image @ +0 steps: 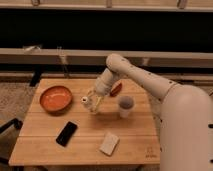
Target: Stand the bottle upright
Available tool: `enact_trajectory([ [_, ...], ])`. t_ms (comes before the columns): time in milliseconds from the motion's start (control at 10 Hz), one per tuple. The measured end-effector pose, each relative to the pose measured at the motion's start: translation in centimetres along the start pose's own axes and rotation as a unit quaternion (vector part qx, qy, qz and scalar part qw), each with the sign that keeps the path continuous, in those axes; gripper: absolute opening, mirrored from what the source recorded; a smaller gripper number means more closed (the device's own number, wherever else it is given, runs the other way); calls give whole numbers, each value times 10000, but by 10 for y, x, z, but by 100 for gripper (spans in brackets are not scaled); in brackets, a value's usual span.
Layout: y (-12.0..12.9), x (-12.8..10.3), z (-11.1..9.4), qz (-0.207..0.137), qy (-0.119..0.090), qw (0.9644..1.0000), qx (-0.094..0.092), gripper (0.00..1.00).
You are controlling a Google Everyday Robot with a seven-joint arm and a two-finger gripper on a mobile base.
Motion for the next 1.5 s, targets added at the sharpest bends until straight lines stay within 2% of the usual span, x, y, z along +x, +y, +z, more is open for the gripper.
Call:
enact_trajectory([
  [800,40,-1,-2,283,-168,9994,123,0],
  [1500,81,15,-26,521,-328,9972,430,0],
])
